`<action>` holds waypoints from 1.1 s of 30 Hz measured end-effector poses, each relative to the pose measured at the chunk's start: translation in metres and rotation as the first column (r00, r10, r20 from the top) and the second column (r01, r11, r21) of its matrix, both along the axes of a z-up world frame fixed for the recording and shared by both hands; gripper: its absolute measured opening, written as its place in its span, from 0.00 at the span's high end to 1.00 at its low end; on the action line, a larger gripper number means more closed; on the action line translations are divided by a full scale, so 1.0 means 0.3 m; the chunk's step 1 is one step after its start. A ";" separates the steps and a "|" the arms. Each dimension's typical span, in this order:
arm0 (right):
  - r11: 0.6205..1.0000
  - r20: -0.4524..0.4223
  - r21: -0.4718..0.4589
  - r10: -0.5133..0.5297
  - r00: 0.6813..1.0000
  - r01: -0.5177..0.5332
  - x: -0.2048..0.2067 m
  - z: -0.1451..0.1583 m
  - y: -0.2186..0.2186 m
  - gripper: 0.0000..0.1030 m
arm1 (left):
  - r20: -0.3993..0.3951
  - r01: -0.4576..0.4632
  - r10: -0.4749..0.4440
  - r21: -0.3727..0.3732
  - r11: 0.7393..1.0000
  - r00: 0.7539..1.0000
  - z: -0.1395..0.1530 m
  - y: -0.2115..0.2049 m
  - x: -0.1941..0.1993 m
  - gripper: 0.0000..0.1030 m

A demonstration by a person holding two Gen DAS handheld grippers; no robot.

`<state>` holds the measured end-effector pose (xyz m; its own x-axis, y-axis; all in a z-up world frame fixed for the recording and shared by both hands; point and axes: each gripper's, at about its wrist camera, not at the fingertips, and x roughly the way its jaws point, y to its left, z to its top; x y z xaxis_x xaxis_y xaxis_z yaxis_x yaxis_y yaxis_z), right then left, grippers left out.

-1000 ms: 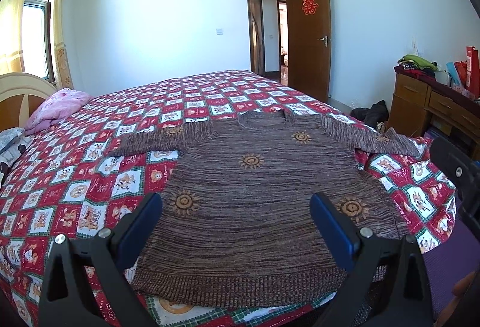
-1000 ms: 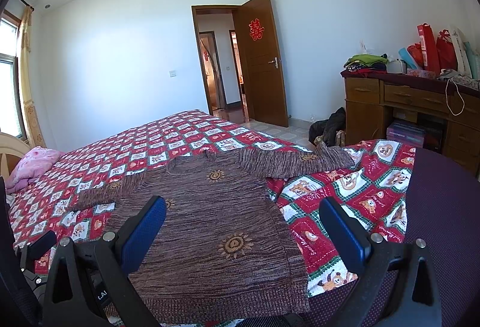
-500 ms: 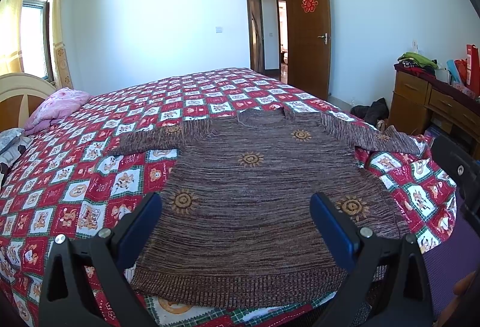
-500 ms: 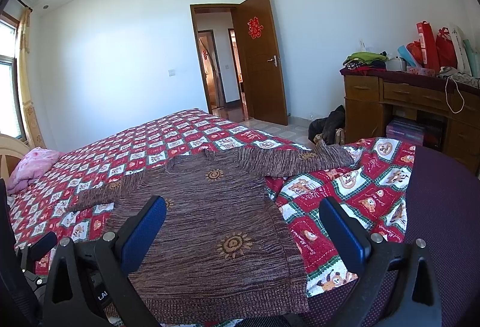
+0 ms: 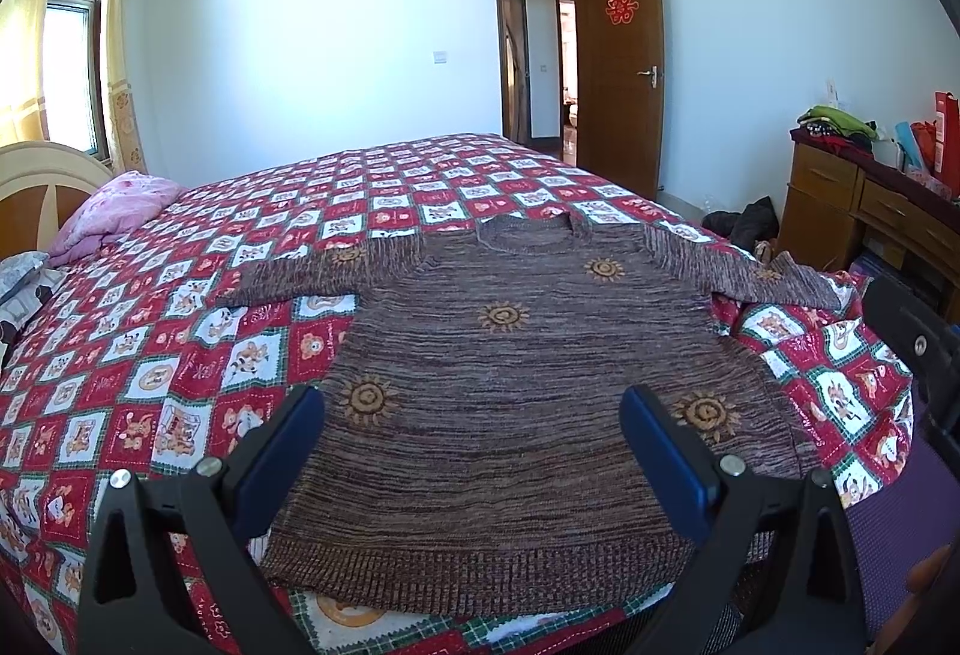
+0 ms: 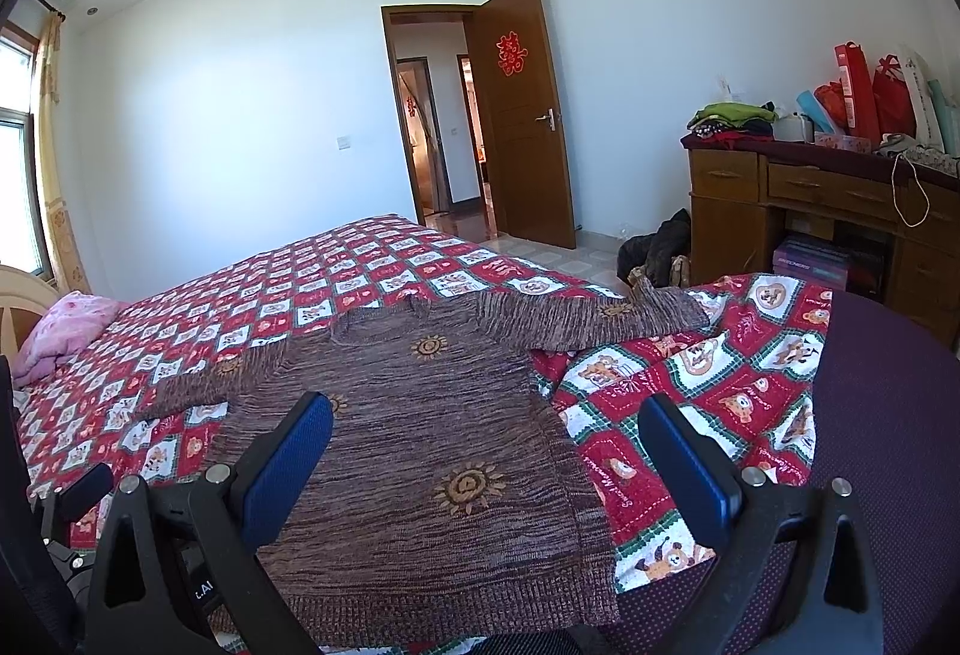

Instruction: Fold small clothes

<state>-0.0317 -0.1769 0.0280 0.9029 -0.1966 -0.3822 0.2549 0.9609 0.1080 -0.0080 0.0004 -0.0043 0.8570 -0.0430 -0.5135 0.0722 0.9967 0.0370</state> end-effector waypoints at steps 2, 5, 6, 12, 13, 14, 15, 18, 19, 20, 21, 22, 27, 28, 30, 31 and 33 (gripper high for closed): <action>1.000 -0.002 0.001 0.001 1.000 -0.001 0.001 -0.002 -0.001 0.01 | -0.003 0.000 0.000 0.000 1.000 1.000 -0.002 0.001 0.002 0.02; 1.000 -0.009 0.005 0.002 1.000 -0.002 0.007 -0.007 -0.001 0.01 | -0.007 0.000 0.000 0.000 1.000 1.000 -0.006 0.001 0.006 0.02; 1.000 -0.011 0.007 0.002 1.000 -0.002 0.009 -0.010 -0.004 0.01 | -0.007 0.000 0.000 0.001 1.000 1.000 -0.009 0.001 0.007 0.02; 1.000 -0.049 0.025 -0.006 0.999 0.007 0.051 -0.047 -0.025 0.01 | -0.039 -0.003 0.003 -0.001 1.000 0.999 -0.036 -0.003 0.042 0.02; 1.000 -0.062 0.030 -0.008 0.998 0.010 0.065 -0.059 -0.031 0.01 | -0.053 -0.003 0.003 -0.004 1.000 0.999 -0.047 -0.004 0.056 0.02; 0.999 -0.072 0.035 -0.011 0.997 0.014 0.075 -0.069 -0.040 0.01 | -0.065 -0.002 0.001 -0.007 1.000 0.998 -0.057 -0.003 0.067 0.02; 0.999 -0.087 0.043 -0.015 0.996 0.019 0.092 -0.084 -0.050 0.01 | -0.076 0.001 -0.002 -0.011 1.000 0.997 -0.067 -0.004 0.077 0.02; 0.997 -0.134 0.062 -0.029 0.991 0.037 0.140 -0.125 -0.086 0.01 | -0.127 0.017 -0.022 -0.036 0.999 0.992 -0.112 -0.002 0.126 0.02; 0.997 -0.155 0.067 -0.037 0.987 0.047 0.159 -0.141 -0.102 0.01 | -0.141 0.021 -0.027 -0.046 0.999 0.990 -0.121 -0.002 0.135 0.02; 0.996 -0.177 0.074 -0.044 0.983 0.058 0.178 -0.157 -0.121 0.01 | -0.167 0.021 -0.031 -0.063 0.998 0.985 -0.140 0.002 0.158 0.02; 0.994 -0.196 0.082 -0.050 0.979 0.067 0.193 -0.172 -0.140 0.01 | -0.184 0.019 -0.032 -0.071 0.997 0.982 -0.152 0.005 0.173 0.02; 0.993 -0.214 0.093 -0.055 0.975 0.076 0.210 -0.187 -0.165 0.01 | -0.211 0.013 -0.029 -0.079 0.997 0.977 -0.170 0.009 0.198 0.02; 0.984 -0.238 0.099 -0.123 0.963 0.150 0.260 -0.200 -0.328 0.01 | -0.267 0.004 -0.020 -0.063 0.998 0.964 -0.212 0.025 0.294 0.02; 0.982 -0.239 0.097 -0.138 0.961 0.165 0.276 -0.192 -0.372 0.01 | -0.268 0.008 -0.024 -0.059 0.998 0.963 -0.216 0.029 0.321 0.02; 0.976 -0.251 0.112 -0.154 0.956 0.187 0.317 -0.171 -0.473 0.01 | -0.266 0.016 -0.026 -0.039 0.999 0.964 -0.214 0.032 0.371 0.02; 0.972 -0.246 0.127 -0.162 0.956 0.197 0.338 -0.156 -0.530 0.01 | -0.261 0.019 -0.024 -0.023 1.000 0.965 -0.214 0.037 0.397 0.02; 0.962 -0.221 0.173 -0.173 0.960 0.213 0.377 -0.125 -0.641 0.01 | -0.241 0.015 -0.013 0.006 1.000 0.970 -0.199 0.041 0.450 0.02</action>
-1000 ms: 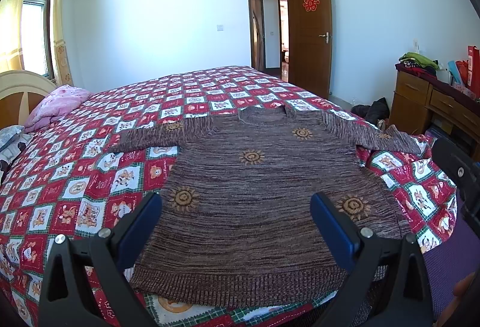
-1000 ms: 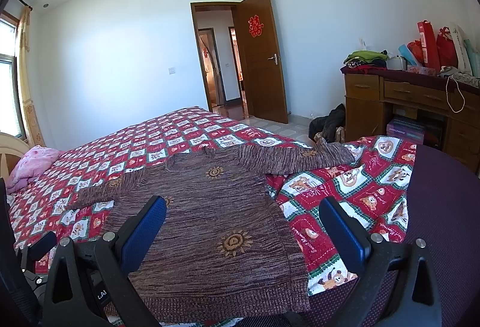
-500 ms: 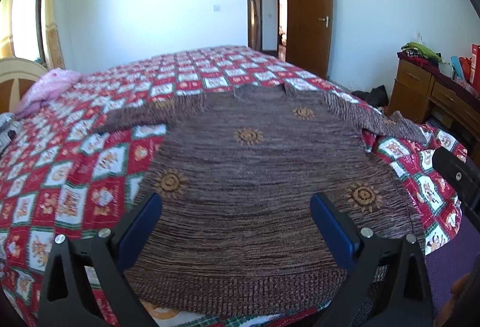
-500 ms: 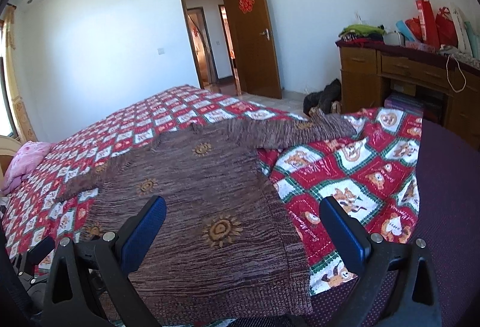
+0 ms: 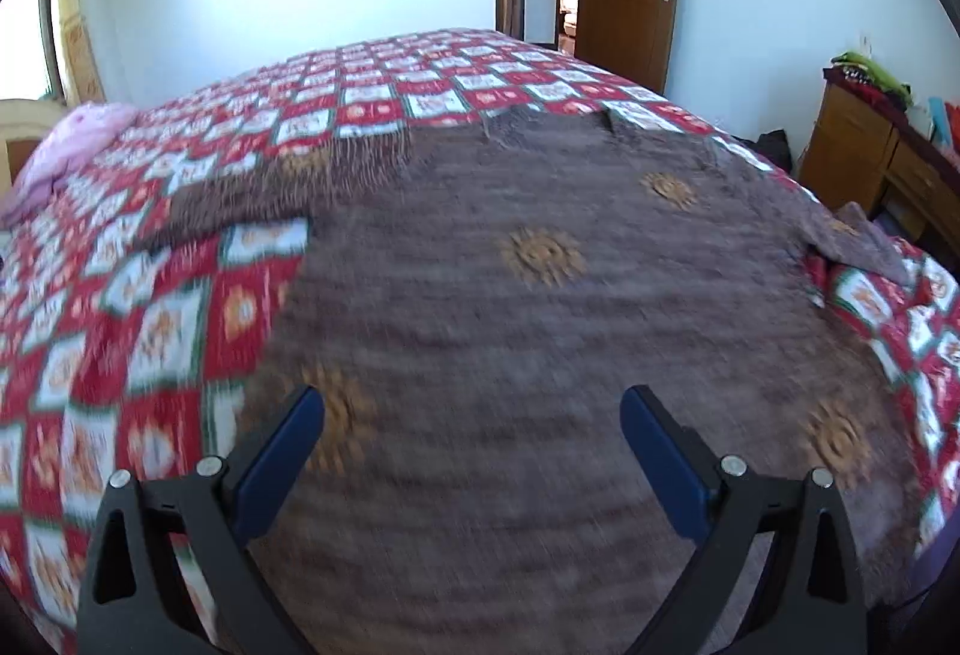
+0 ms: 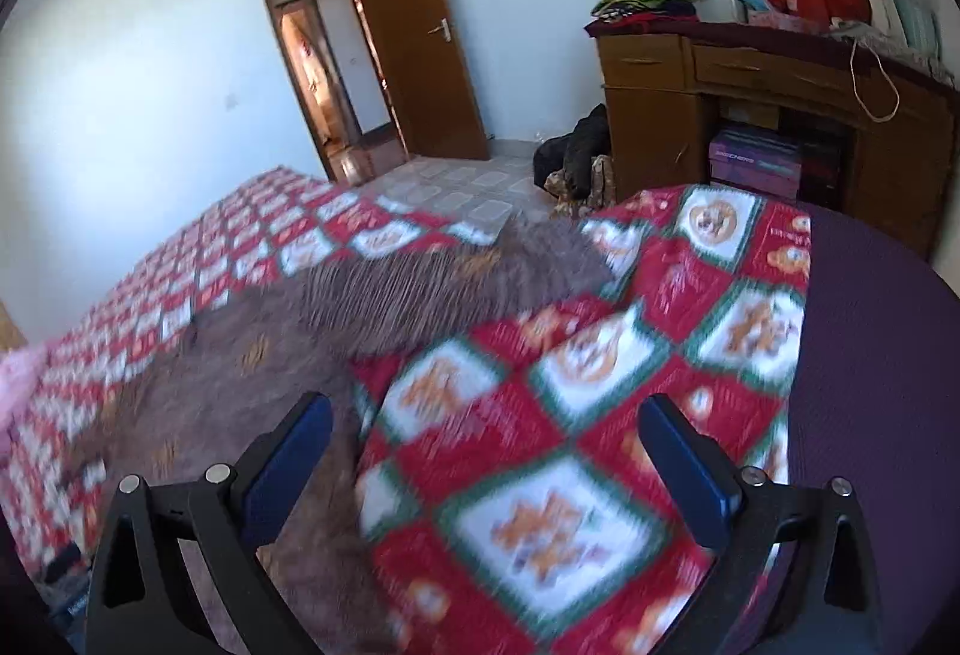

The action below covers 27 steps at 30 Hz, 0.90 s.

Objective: Fold small clothes
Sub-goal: 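Grasp the sweater sleeve with the right gripper and lift it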

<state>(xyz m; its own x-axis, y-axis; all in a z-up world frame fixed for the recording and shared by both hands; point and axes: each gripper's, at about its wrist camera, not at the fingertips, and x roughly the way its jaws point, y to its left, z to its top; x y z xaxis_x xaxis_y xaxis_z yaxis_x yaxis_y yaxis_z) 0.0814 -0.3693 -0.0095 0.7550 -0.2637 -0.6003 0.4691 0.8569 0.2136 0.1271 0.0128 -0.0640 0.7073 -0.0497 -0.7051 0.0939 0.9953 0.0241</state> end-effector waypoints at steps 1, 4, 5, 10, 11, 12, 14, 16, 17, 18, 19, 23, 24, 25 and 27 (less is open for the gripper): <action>1.000 0.015 0.009 -0.026 1.000 0.026 0.022 0.015 -0.057 0.01 | 0.018 -0.006 0.006 0.010 1.000 1.000 0.007 0.003 0.024 0.02; 0.997 0.017 0.030 -0.065 0.998 0.064 0.123 0.038 -0.209 0.09 | 0.059 -0.013 0.011 0.038 0.999 0.998 0.026 0.007 0.094 0.02; 0.996 0.005 0.051 -0.071 0.997 0.071 0.165 0.038 -0.258 0.13 | 0.067 -0.016 0.013 0.048 0.999 0.998 0.031 0.008 0.123 0.02; 0.993 -0.096 0.085 -0.069 0.993 0.077 0.380 -0.027 -0.411 0.39 | 0.091 -0.055 0.050 0.059 0.997 0.995 0.025 0.024 0.260 0.02; 0.991 -0.126 0.107 -0.068 0.990 0.082 0.425 -0.056 -0.439 0.40 | 0.090 -0.064 0.058 0.056 0.996 0.994 0.018 0.027 0.281 0.02; 0.989 -0.146 0.117 -0.071 0.987 0.088 0.451 -0.077 -0.452 0.40 | 0.088 -0.070 0.065 0.053 0.996 0.994 0.009 0.031 0.296 0.02; 0.986 -0.177 0.131 -0.079 0.981 0.103 0.507 -0.123 -0.482 0.41 | 0.069 -0.090 0.087 0.038 0.995 0.994 -0.020 0.044 0.333 0.02; 0.986 -0.192 0.128 -0.082 0.978 0.108 0.546 -0.152 -0.494 0.41 | 0.056 -0.107 0.105 0.030 0.994 0.993 -0.049 0.053 0.353 0.02; 0.986 -0.204 0.125 -0.084 0.975 0.110 0.566 -0.168 -0.494 0.41 | 0.048 -0.121 0.120 0.030 0.992 0.992 -0.067 0.060 0.362 0.02; 0.986 -0.218 0.123 -0.082 0.972 0.111 0.577 -0.183 -0.490 0.41 | 0.040 -0.133 0.132 0.026 0.991 0.990 -0.085 0.067 0.369 0.02; 0.986 -0.236 0.122 -0.079 0.969 0.110 0.588 -0.199 -0.488 0.41 | 0.033 -0.138 0.137 0.025 0.990 0.990 -0.096 0.068 0.371 0.02; 0.994 -0.272 0.041 -0.091 0.958 0.106 0.612 -0.210 -0.471 0.42 | -0.025 -0.143 0.144 0.035 0.989 0.989 -0.163 0.068 0.393 0.02; 0.994 -0.277 0.032 -0.092 0.956 0.105 0.612 -0.210 -0.469 0.44 | -0.039 -0.140 0.141 0.026 0.990 0.989 -0.169 0.069 0.396 0.02; 0.995 -0.286 0.016 -0.093 0.954 0.102 0.611 -0.210 -0.464 0.53 | -0.037 -0.139 0.139 0.008 0.990 0.990 -0.169 0.074 0.393 0.02; 0.997 -0.309 -0.014 -0.081 0.948 0.080 0.615 -0.209 -0.458 0.66 | -0.036 -0.132 0.131 -0.006 0.991 0.991 -0.169 0.077 0.390 0.01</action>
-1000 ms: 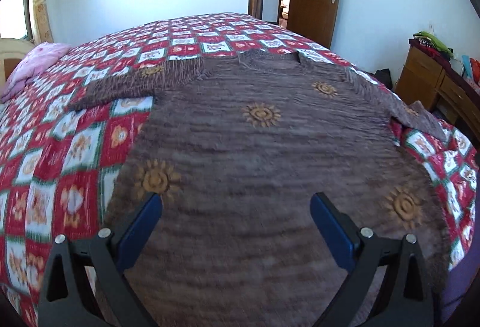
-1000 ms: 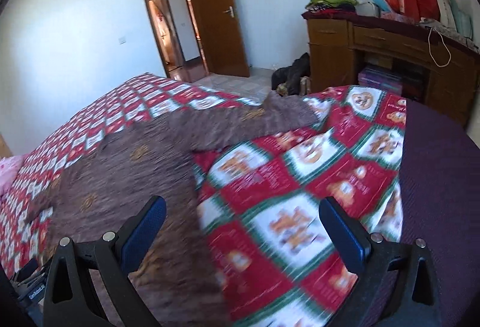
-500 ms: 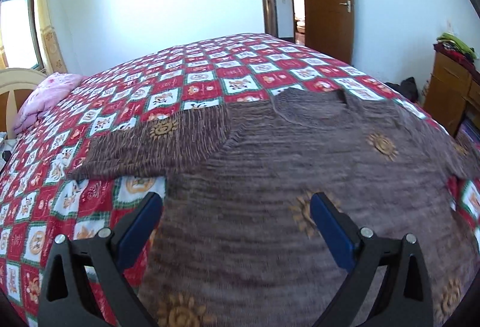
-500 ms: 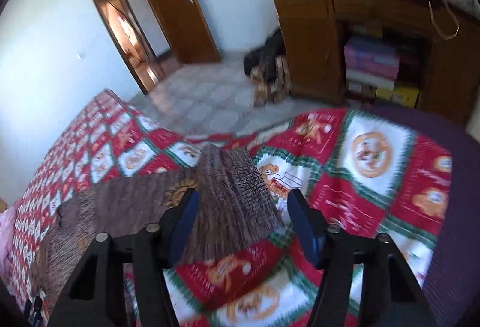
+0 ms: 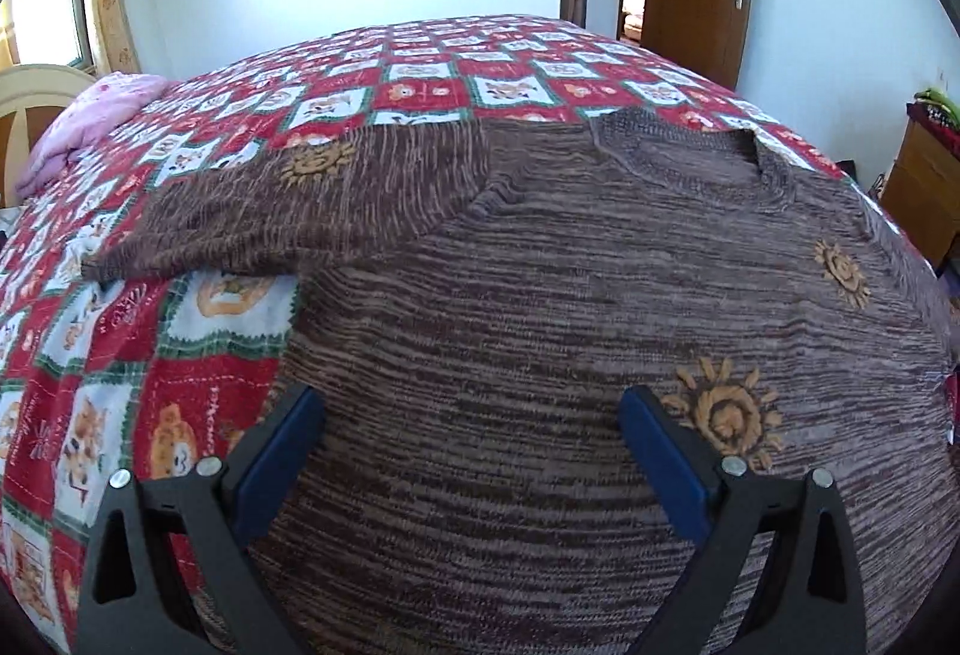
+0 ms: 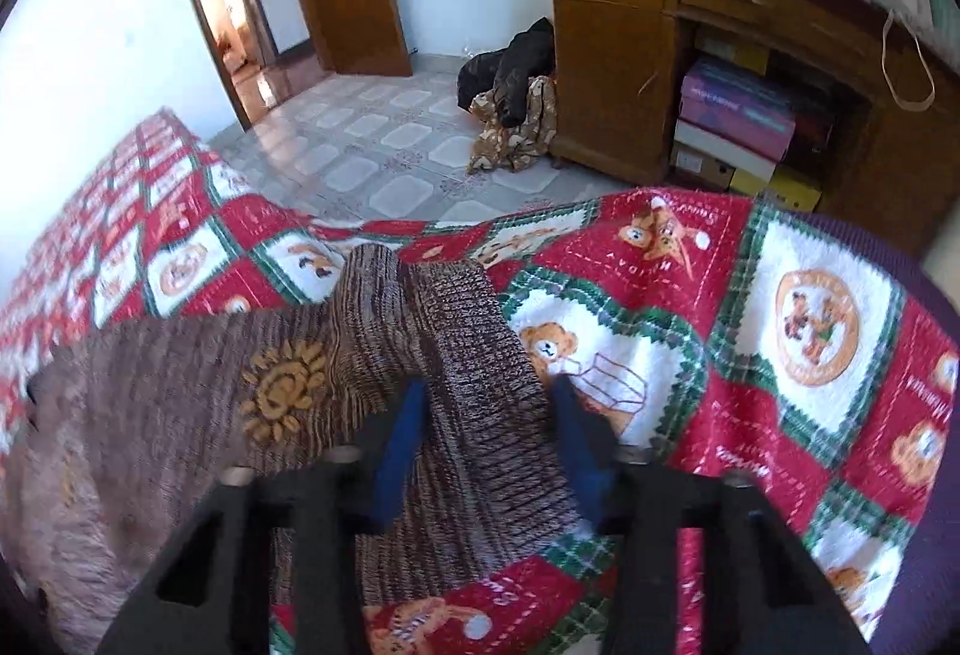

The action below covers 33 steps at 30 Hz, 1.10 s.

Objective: Fold small clothes
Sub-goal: 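Grasp the sweater sleeve with the right gripper and lift it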

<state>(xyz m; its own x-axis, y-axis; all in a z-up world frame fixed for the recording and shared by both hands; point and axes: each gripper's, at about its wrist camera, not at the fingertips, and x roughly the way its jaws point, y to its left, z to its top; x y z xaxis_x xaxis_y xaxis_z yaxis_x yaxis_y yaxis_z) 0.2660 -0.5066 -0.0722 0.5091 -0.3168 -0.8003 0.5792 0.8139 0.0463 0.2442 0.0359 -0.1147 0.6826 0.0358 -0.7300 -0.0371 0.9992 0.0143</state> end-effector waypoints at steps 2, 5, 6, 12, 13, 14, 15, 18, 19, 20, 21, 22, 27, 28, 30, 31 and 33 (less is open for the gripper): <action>1.000 -0.004 0.000 0.007 1.000 -0.007 -0.007 0.002 0.001 0.72 | 0.005 0.007 -0.007 -0.002 1.000 1.000 -0.004 -0.004 -0.001 0.00; 0.999 0.015 0.043 0.003 1.000 -0.004 -0.014 0.017 -0.004 0.85 | 0.013 0.015 -0.015 0.001 1.000 1.000 -0.007 -0.013 -0.003 0.00; 0.999 0.027 0.049 -0.007 1.000 0.005 -0.021 0.034 -0.003 0.89 | 0.015 0.017 -0.017 -0.003 1.000 1.000 -0.007 -0.012 -0.004 0.00; 0.996 0.118 0.048 0.072 0.990 -0.078 -0.006 0.173 0.114 0.96 | 0.024 0.022 -0.021 -0.021 1.000 0.999 -0.009 -0.003 0.000 0.00; 0.995 0.129 0.041 0.090 0.987 -0.096 0.004 0.195 0.141 0.96 | 0.026 0.022 -0.021 -0.022 1.000 0.999 -0.009 -0.002 0.000 0.00; 0.992 0.143 0.033 0.114 0.983 -0.120 0.015 0.222 0.177 0.96 | 0.027 0.022 -0.022 -0.023 0.999 0.999 -0.009 -0.001 0.000 0.00; 0.989 0.157 0.028 0.137 0.978 -0.143 0.022 0.247 0.211 0.96 | 0.028 0.023 -0.022 -0.025 0.999 0.999 -0.009 -0.002 -0.001 0.00; 0.970 0.196 0.032 0.231 0.953 -0.241 0.062 0.308 0.345 0.96 | 0.033 0.024 -0.023 -0.029 0.999 0.999 -0.009 -0.002 -0.005 0.00; 0.962 0.200 0.035 0.259 0.945 -0.271 0.078 0.317 0.389 0.96 | 0.034 0.024 -0.023 -0.030 0.999 0.999 -0.009 -0.002 -0.006 0.00; 0.948 0.205 0.044 0.301 0.931 -0.316 0.101 0.325 0.454 0.96 | 0.035 0.024 -0.023 -0.030 0.999 0.999 -0.009 -0.002 -0.006 0.00; 0.935 0.213 0.055 0.332 0.919 -0.351 0.119 0.328 0.509 0.96 | 0.036 0.024 -0.023 -0.030 0.999 0.999 -0.009 -0.002 -0.007 0.00; 0.923 0.220 0.063 0.359 0.907 -0.380 0.134 0.328 0.558 0.96 | 0.038 0.025 -0.024 -0.031 0.999 0.999 -0.009 -0.001 -0.008 0.00; 0.836 0.231 0.112 0.504 0.832 -0.538 0.243 0.250 0.876 0.96 | 0.043 0.027 -0.025 -0.038 0.999 0.999 -0.009 0.000 -0.010 0.00; 0.824 0.229 0.121 0.519 0.823 -0.553 0.271 0.219 0.935 0.96 | 0.045 0.028 -0.026 -0.039 0.999 0.999 -0.009 0.000 -0.010 0.00; 0.800 0.218 0.150 0.546 0.809 -0.581 0.316 0.151 1.042 0.96 | 0.048 0.028 -0.026 -0.042 0.999 0.999 -0.009 -0.002 -0.011 0.00; 0.788 0.212 0.157 0.562 0.800 -0.595 0.336 0.115 1.095 0.96 | 0.049 0.028 -0.026 -0.044 0.999 0.998 -0.009 -0.002 -0.011 0.00; 0.770 0.197 0.179 0.581 0.789 -0.612 0.379 0.040 1.188 0.96 | 0.051 0.029 -0.026 -0.046 0.999 0.998 -0.009 -0.002 -0.012 0.00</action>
